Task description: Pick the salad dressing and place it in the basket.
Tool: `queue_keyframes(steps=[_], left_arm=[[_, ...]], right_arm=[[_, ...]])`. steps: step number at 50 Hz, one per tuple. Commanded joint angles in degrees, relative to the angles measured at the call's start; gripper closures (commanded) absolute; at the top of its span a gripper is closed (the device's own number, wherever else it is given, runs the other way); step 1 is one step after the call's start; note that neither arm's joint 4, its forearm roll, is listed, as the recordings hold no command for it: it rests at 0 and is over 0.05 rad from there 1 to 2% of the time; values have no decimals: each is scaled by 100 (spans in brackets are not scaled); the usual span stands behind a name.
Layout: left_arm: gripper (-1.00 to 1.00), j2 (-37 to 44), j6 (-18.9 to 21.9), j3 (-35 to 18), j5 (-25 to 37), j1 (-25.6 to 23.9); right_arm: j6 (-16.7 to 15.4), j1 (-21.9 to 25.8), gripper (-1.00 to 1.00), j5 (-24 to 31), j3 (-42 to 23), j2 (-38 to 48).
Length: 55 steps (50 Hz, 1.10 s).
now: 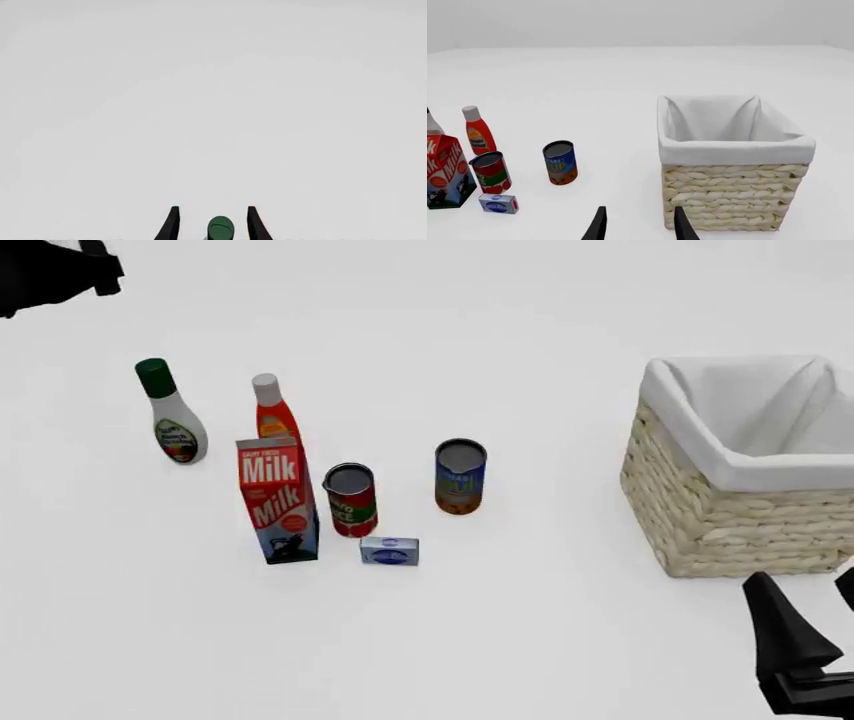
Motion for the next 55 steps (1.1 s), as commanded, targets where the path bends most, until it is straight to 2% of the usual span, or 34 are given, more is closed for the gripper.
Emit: queue_keyframes(steps=[1,23,55], left_arm=[[-100,376,47,-195,60,4],[-100,794,36,58,-271,23],[-100,1268,60,137,-536,-105]], right_arm=[[-10,25,-100,-5,-1,8],[-14,36,-100,70,1,-12],[11,54,-100,96,-2,22]])
